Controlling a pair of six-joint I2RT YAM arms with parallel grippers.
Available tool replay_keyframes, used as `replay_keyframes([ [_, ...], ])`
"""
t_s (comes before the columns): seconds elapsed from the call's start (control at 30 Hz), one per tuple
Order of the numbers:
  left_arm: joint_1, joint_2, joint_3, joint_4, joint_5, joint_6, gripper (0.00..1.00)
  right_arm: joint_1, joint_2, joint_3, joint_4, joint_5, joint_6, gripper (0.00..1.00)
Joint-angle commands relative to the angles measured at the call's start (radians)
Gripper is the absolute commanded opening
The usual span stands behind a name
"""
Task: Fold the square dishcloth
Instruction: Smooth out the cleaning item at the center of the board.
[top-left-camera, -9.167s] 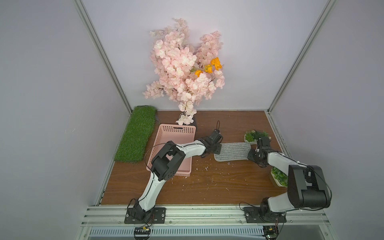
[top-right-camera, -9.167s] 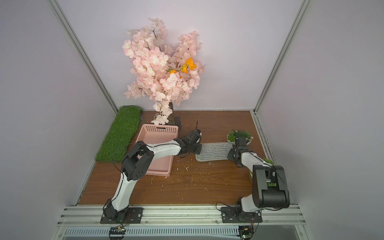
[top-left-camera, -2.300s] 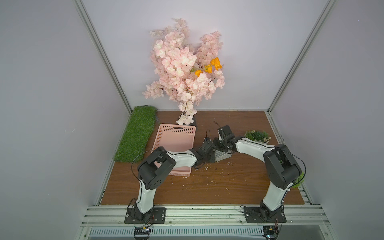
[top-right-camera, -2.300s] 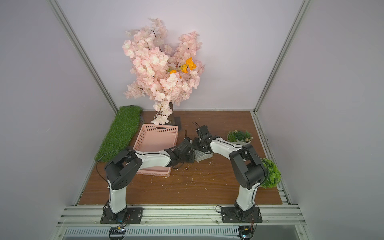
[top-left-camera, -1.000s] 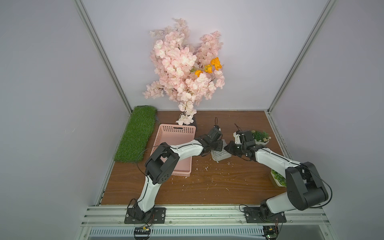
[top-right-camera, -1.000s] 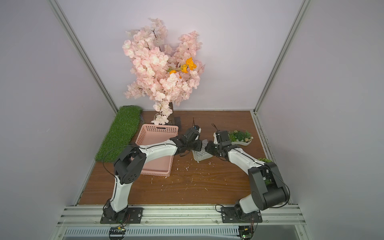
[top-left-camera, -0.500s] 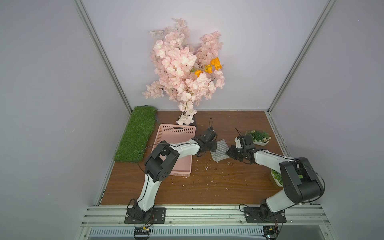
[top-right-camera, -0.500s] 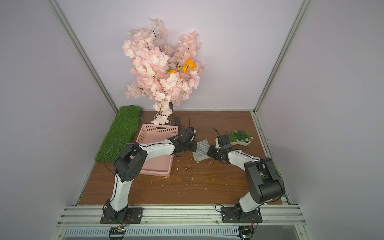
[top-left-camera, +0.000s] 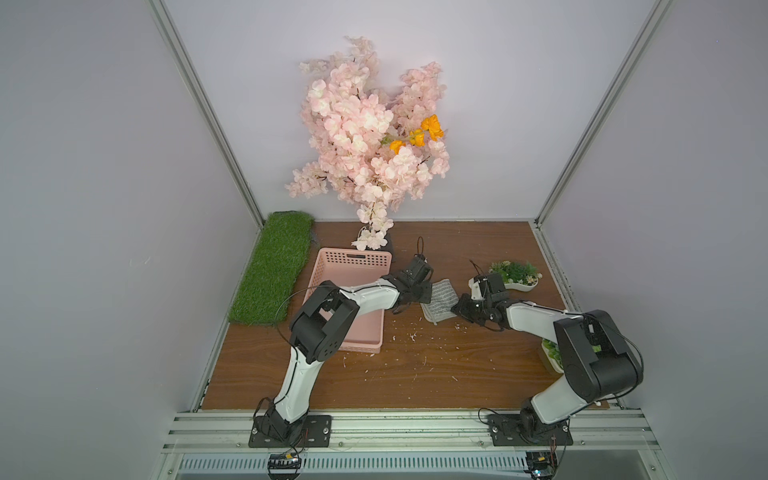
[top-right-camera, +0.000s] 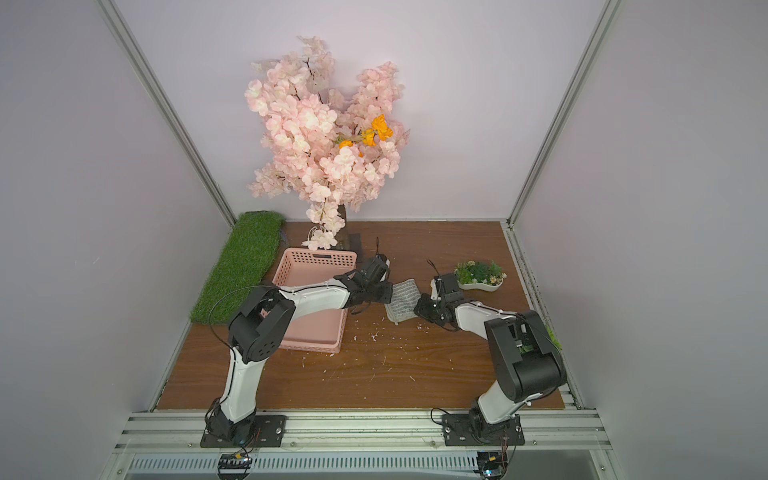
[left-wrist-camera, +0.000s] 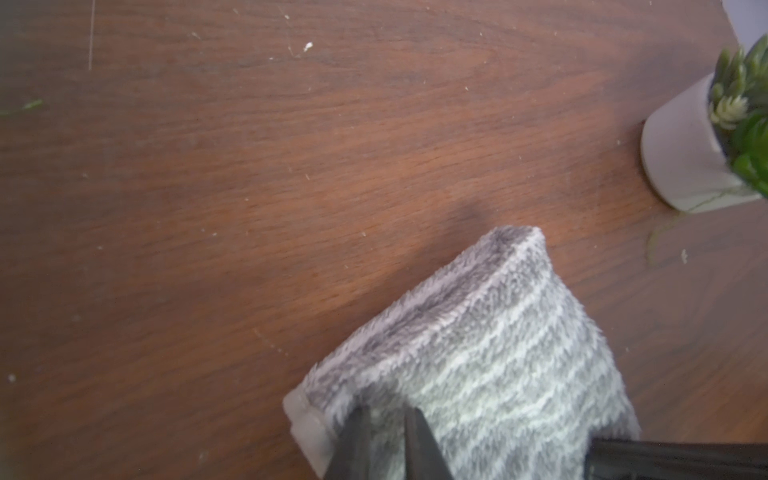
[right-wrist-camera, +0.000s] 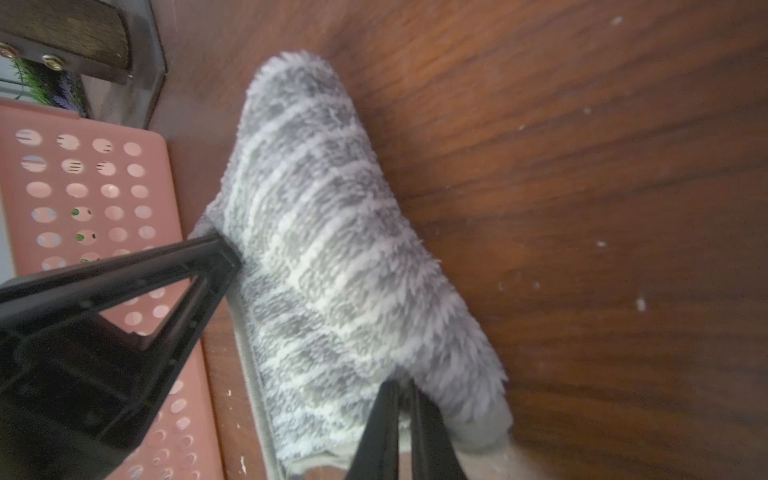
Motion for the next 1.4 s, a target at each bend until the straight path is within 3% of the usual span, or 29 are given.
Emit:
replay_keyframes([
  [0.0, 0.012, -0.043, 0.006, -0.018, -0.024, 0.03, 0.26, -0.005, -0.03, 0.026, -0.045, 0.0, -0.017, 0.11],
  [0.27, -0.003, -0.126, 0.002, -0.016, 0.009, 0.03, 0.29, -0.007, -0.05, 0.11, -0.061, -0.033, -0.015, 0.12],
  [0.77, -0.1, -0.136, -0.12, 0.052, 0.123, -0.025, 0.25, -0.007, 0.142, 0.247, 0.03, -0.092, -0.003, 0.12],
  [1.37, -0.085, -0.072, -0.157, 0.018, 0.063, -0.017, 0.22, -0.025, 0.325, 0.393, 0.03, -0.082, -0.019, 0.12],
])
